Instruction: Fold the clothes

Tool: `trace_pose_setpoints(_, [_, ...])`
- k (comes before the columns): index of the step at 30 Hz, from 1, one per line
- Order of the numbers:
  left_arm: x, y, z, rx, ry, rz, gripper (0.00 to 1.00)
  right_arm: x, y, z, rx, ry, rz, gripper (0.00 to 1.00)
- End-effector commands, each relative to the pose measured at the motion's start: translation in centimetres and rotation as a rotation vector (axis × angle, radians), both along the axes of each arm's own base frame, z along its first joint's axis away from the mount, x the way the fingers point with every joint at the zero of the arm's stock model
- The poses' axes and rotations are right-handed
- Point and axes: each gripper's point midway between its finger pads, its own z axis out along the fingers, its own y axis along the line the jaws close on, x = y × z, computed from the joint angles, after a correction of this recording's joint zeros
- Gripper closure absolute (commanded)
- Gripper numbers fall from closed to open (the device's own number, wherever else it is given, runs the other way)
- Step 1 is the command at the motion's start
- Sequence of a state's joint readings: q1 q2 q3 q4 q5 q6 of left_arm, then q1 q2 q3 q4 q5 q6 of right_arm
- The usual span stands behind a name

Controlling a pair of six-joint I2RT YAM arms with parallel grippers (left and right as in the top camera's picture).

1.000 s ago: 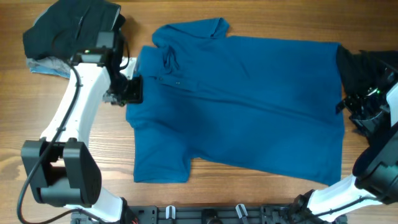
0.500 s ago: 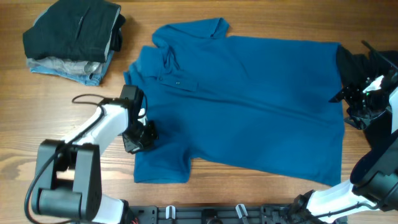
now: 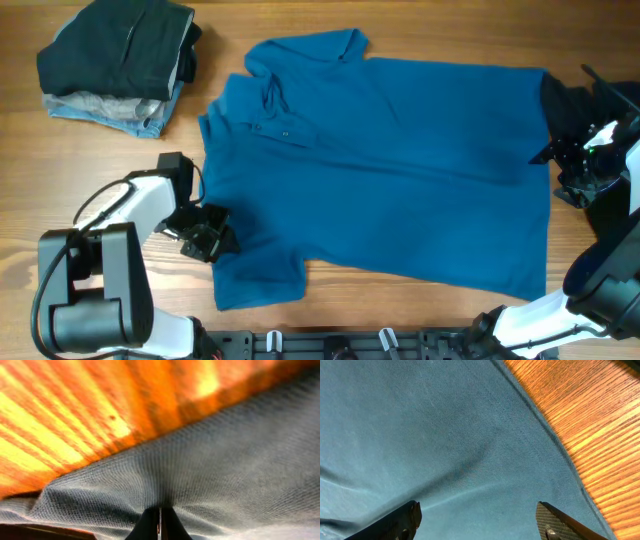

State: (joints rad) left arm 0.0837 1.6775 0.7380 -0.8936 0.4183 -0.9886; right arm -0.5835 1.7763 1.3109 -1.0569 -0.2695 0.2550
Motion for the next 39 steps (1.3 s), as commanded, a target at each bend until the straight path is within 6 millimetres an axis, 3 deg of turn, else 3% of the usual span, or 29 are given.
trace_pose_setpoints(1, [-3.3, 3.9, -2.6, 0.196, 0.104, -0.047, 0.96, 0.7, -0.1, 1.1, -0.013, -0.046, 0.024, 0.22])
trace_pose_setpoints(5, [-0.7, 2.2, 0.5, 0.069, -0.042, -0.097, 0.94, 0.7, 0.0, 1.1, -0.020, -0.054, 0.059, 0.21])
trace_pose_setpoints(7, [0.8, 3.0, 3.0, 0.114, -0.127, -0.137, 0.90, 0.8, 0.0, 1.1, -0.019, -0.054, 0.057, 0.22])
trace_pose_setpoints(9, [2.6, 5.1, 6.7, 0.237, -0.232, -0.179, 0.85, 0.8, 0.0, 1.1, -0.013, -0.055, 0.044, 0.21])
trace_pose_setpoints(10, [3.9, 5.7, 8.3, 0.280, -0.307, -0.209, 0.81, 0.9, 0.0, 1.2, -0.013, -0.059, 0.045, 0.21])
trace_pose_setpoints(12, [8.1, 6.8, 12.4, 0.371, -0.577, -0.299, 0.64, 1.0, -0.1, 1.2, -0.016, -0.063, 0.045, 0.21])
trace_pose_setpoints(13, [9.4, 7.0, 13.5, 0.397, -0.669, -0.340, 0.49, 1.0, 0.0, 1.2, -0.013, -0.065, 0.045, 0.21])
trace_pose_setpoints(16, [13.4, 7.4, 15.8, 0.489, -0.901, -0.558, 0.40, 1.3, 0.8, 1.4, 0.026, -0.084, 0.050, 0.21])
trace_pose_setpoints(19, [15.5, 7.1, 14.4, 0.479, -0.946, -0.701, 0.36, 1.6, 1.2, 1.4, 0.026, -0.087, 0.064, 0.18])
trace_pose_setpoints(22, [17.3, 5.1, 10.9, 0.338, -0.982, -0.849, 0.33, 1.4, 1.6, 1.4, 0.034, -0.076, 0.075, 0.17])
trace_pose_setpoints(27, [18.3, 4.6, 5.5, 0.254, -0.929, -0.910, 0.31, 1.5, 2.4, 1.7, 0.061, -0.119, 0.172, 0.16])
trace_pose_setpoints(32, [18.0, 4.3, 3.8, 0.214, -0.924, -1.019, 0.23, 1.1, 2.8, 1.7, 0.079, -0.102, 0.171, 0.15])
trace_pose_setpoints(39, [17.6, 4.8, 2.1, 0.215, -0.874, -1.041, 0.29, 1.1, 2.6, 1.6, 0.075, -0.096, 0.150, 0.13])
